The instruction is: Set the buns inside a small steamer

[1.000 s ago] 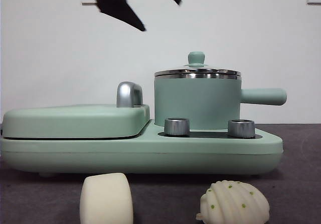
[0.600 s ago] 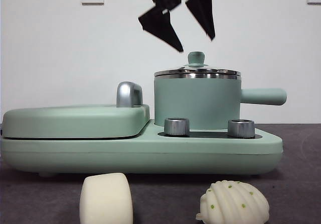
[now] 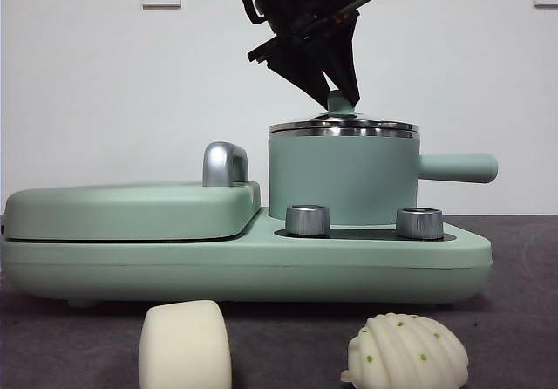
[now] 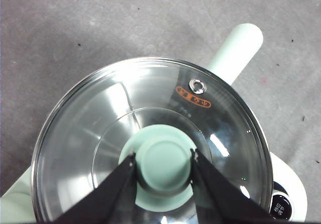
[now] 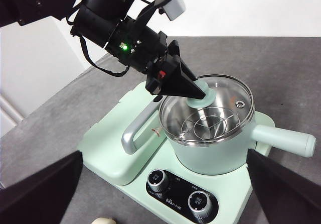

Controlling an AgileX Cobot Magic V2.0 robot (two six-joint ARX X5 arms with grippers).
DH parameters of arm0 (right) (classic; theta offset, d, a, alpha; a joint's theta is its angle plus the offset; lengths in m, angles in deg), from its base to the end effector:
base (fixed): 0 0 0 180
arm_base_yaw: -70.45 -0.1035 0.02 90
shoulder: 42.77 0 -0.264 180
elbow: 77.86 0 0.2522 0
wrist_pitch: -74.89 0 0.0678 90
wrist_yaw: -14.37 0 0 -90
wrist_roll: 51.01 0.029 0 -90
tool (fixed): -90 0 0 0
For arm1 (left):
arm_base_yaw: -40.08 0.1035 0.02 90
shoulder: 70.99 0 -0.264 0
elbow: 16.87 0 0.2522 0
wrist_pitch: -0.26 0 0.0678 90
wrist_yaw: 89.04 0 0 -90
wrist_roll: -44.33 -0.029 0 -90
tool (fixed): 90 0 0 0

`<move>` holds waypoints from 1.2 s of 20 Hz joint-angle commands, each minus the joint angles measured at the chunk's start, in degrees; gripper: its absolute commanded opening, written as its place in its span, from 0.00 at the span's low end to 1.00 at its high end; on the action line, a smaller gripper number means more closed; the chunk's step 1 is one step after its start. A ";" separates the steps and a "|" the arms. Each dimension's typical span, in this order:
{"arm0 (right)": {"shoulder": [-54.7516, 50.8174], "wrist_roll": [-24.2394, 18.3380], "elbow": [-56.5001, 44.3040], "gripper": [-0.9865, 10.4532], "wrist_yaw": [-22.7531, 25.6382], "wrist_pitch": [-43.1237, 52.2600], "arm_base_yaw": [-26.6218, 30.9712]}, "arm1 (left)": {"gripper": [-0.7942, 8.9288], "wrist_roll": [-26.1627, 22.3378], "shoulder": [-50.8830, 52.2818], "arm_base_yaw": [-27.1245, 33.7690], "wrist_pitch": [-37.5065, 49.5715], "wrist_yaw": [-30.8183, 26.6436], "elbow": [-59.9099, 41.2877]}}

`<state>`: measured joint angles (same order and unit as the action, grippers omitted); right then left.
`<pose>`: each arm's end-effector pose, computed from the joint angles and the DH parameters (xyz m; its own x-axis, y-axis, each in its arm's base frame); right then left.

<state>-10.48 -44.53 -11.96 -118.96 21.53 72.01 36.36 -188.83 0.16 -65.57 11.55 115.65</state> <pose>0.0910 0.0174 0.3541 0.7031 0.6673 -0.2458 -0.5837 0.7389 0.3366 0.3399 -0.2914 0.3259 0.3550 -0.5366 -0.7655 0.7951 0.6040 -0.0548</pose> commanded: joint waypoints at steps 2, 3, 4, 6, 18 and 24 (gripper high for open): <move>0.20 1.07 0.81 0.54 -0.13 0.52 -0.04 | 0.10 -1.51 -1.33 -0.98 0.02 -0.09 2.27; 0.20 1.31 0.81 0.54 -0.13 0.52 -0.04 | 0.10 -1.51 -1.33 -0.96 -1.16 -0.09 3.58; 0.22 2.21 0.81 0.54 -0.15 0.50 -0.04 | 0.10 -1.64 -1.33 -0.92 -2.01 -0.09 4.63; 0.48 2.60 0.83 0.54 -0.44 0.24 -0.42 | 0.10 -1.79 -1.33 -0.50 -4.50 -0.09 8.00; 20.61 8.46 11.10 0.54 21.99 -11.47 -36.48 | 0.10 -2.25 4.74 12.90 -14.21 -0.09 14.38; 37.62 16.61 11.10 0.54 32.94 -4.96 -57.77 | 0.10 -1.79 5.33 21.84 -16.13 -0.07 14.38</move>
<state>26.28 -30.61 -1.66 -86.33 16.55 14.83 34.66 -183.52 22.60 -82.79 11.31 127.98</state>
